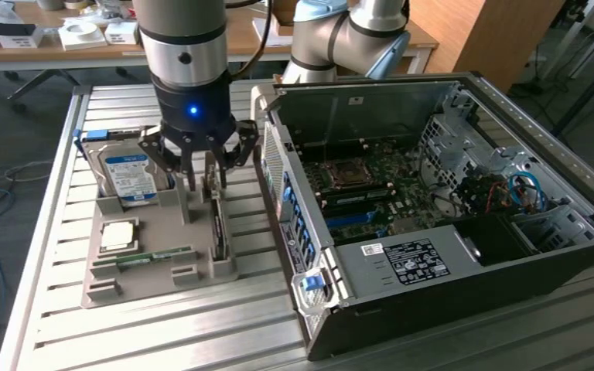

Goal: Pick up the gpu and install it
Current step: 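Pick up the gpu and move the gpu toward the slot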

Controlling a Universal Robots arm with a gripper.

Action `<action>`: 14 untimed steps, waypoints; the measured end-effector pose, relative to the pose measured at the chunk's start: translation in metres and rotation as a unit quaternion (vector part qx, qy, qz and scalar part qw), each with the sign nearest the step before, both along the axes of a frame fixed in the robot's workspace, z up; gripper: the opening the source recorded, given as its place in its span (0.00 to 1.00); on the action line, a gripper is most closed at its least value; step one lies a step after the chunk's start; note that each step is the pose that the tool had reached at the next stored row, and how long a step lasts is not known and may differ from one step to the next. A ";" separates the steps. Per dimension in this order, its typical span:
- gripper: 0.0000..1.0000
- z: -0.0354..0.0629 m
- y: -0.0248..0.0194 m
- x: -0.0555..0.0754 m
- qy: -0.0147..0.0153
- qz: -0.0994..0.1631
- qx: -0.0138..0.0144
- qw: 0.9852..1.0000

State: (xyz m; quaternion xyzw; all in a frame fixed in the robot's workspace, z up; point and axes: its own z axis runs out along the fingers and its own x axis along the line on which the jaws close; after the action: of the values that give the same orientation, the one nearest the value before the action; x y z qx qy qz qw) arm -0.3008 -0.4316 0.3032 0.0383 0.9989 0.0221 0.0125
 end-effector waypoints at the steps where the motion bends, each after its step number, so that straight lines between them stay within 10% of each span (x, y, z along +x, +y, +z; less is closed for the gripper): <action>1: 0.47 -0.0012 0.0000 0.000 0.000 0.000 0.000 1.000; 14: 0.47 -0.0147 0.0000 0.000 0.000 0.000 0.000 1.000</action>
State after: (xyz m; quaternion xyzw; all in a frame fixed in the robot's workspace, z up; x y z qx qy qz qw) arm -0.3008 -0.4316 0.2885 0.0383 0.9989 0.0221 0.0125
